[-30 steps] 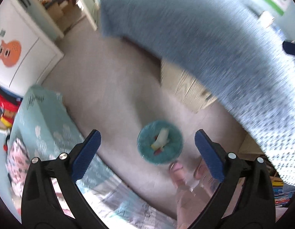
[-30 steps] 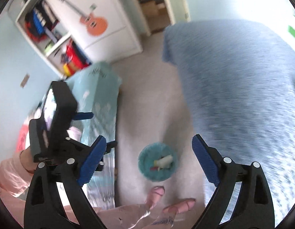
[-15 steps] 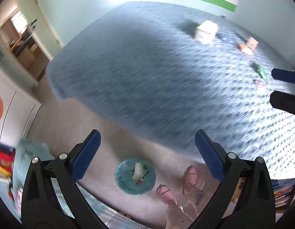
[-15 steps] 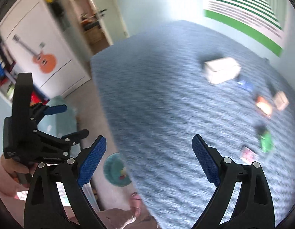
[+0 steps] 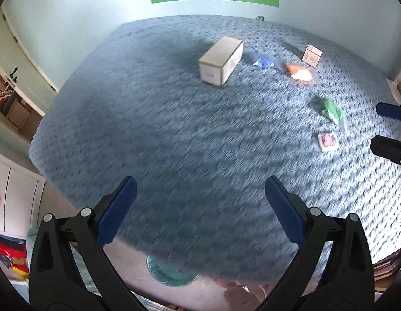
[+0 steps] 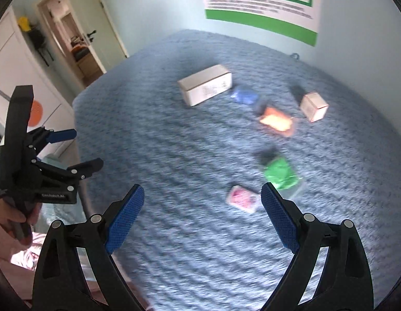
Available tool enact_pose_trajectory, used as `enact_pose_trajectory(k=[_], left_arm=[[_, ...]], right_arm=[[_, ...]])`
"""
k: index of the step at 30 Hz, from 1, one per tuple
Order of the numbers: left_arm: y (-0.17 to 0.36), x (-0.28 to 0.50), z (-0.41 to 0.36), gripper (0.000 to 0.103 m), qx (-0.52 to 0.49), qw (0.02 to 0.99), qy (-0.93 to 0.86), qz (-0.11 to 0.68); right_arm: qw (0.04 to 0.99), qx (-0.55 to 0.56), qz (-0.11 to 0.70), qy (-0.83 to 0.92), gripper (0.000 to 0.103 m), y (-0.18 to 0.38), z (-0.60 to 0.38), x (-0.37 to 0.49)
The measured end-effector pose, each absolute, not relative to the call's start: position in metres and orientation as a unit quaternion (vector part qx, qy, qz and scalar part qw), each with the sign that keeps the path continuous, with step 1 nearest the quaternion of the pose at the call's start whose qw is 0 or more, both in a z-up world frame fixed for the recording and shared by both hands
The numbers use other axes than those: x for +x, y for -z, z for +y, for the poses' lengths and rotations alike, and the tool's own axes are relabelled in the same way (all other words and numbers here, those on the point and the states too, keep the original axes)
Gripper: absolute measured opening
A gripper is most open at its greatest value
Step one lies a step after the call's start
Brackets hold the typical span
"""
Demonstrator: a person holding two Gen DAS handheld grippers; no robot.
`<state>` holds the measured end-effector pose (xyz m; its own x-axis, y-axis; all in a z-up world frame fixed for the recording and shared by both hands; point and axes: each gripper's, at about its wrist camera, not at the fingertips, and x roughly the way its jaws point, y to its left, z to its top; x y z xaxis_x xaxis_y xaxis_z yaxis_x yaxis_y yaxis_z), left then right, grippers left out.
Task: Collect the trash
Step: 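Move both tools back over the blanket toward the remaining items, then grasp the long white box with the left tool while the right tool grasps the green bag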
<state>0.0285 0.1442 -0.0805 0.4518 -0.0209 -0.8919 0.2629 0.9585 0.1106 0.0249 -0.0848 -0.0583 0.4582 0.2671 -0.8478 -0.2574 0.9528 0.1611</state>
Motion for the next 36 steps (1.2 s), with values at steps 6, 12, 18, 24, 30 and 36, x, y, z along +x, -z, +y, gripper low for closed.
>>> enact_pose_trajectory(k=[6,12,18,24,30,36], left_arm=[[0.091,0.054,0.104,0.097,0.131,0.836,0.103,0.522],[0.098,0.084,0.079,0.097,0.149,0.829,0.128,0.523],[0.101,0.120,0.069,0.097,0.174,0.826,0.143,0.517],[0.101,0.156,0.077,0.097,0.179,0.829,0.136,0.512],[0.112,0.190,0.082,0.097,0.188,0.827,0.132,0.514],[0.122,0.218,0.087,0.097,0.183,0.826,0.127,0.517]], right_arm=[[0.850,0.006,0.509,-0.135,0.091,0.071,-0.113,0.042],[0.846,0.005,0.520,-0.115,0.089,0.087,-0.133,0.059],[0.840,0.024,0.534,-0.093,0.089,0.100,-0.142,0.075],[0.828,0.030,0.555,-0.076,0.089,0.123,-0.145,0.089],[0.811,0.013,0.582,-0.064,0.079,0.148,-0.143,0.102],[0.798,-0.014,0.599,-0.058,0.074,0.169,-0.141,0.113]])
